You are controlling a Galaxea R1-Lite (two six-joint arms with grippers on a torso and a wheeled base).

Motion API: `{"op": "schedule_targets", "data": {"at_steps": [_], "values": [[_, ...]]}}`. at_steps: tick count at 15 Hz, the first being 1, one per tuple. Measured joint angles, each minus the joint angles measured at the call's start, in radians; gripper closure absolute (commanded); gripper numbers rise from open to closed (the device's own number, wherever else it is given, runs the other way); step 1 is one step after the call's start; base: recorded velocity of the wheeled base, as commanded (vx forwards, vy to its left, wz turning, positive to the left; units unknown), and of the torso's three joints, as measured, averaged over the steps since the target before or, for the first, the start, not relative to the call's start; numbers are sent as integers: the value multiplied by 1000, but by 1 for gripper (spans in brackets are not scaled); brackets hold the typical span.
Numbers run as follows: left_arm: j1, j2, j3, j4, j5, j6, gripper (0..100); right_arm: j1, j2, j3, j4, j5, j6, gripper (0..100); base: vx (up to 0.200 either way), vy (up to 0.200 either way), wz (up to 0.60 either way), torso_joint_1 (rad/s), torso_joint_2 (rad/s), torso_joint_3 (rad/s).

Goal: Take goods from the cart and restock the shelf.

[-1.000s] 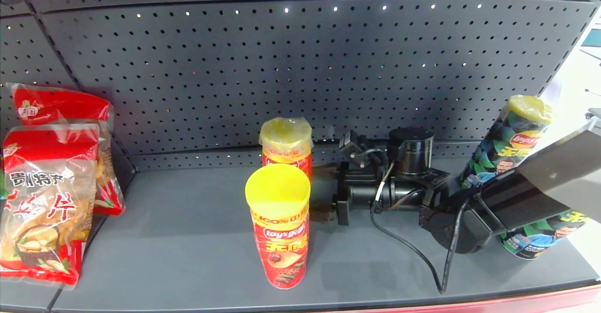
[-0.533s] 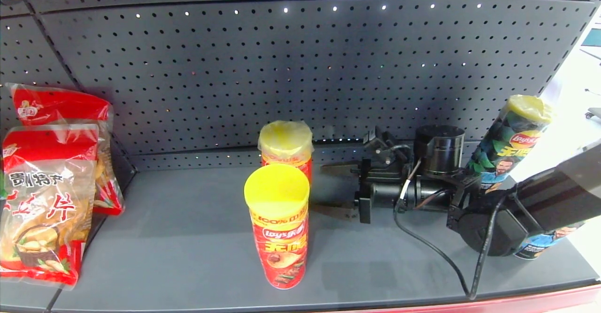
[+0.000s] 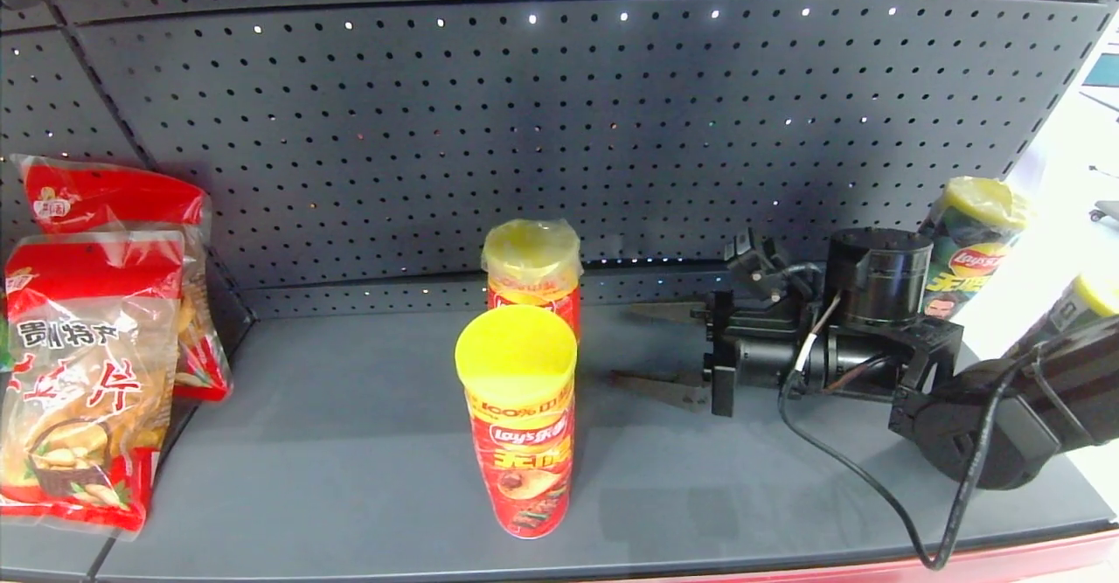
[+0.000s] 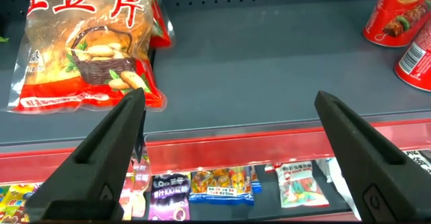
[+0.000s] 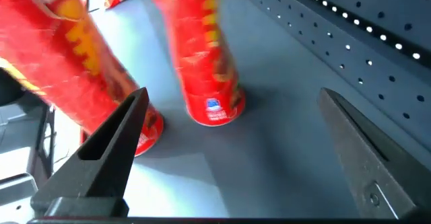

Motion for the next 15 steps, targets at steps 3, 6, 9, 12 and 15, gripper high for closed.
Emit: {"op": "schedule_targets", "data": {"at_steps": [3,6,9,12,15], "values": [[0,0,0,0,0,0,0,6,-10,4,0,2,0,0,0,0,0,0,0,0],[0,0,0,0,0,0,0,29,-21,23,-2,3,-3,0,0,0,0,0,0,0],[0,0,0,0,0,0,0,71,-73,80,-4,2,-4,0,0,0,0,0,0,0],[0,0,0,0,0,0,0,116,-142,150,-5,1,-5,0,0,0,0,0,0,0],[0,0,0,0,0,0,0,129,-175,174,-4,1,-19,0,0,0,0,0,0,0]]}}
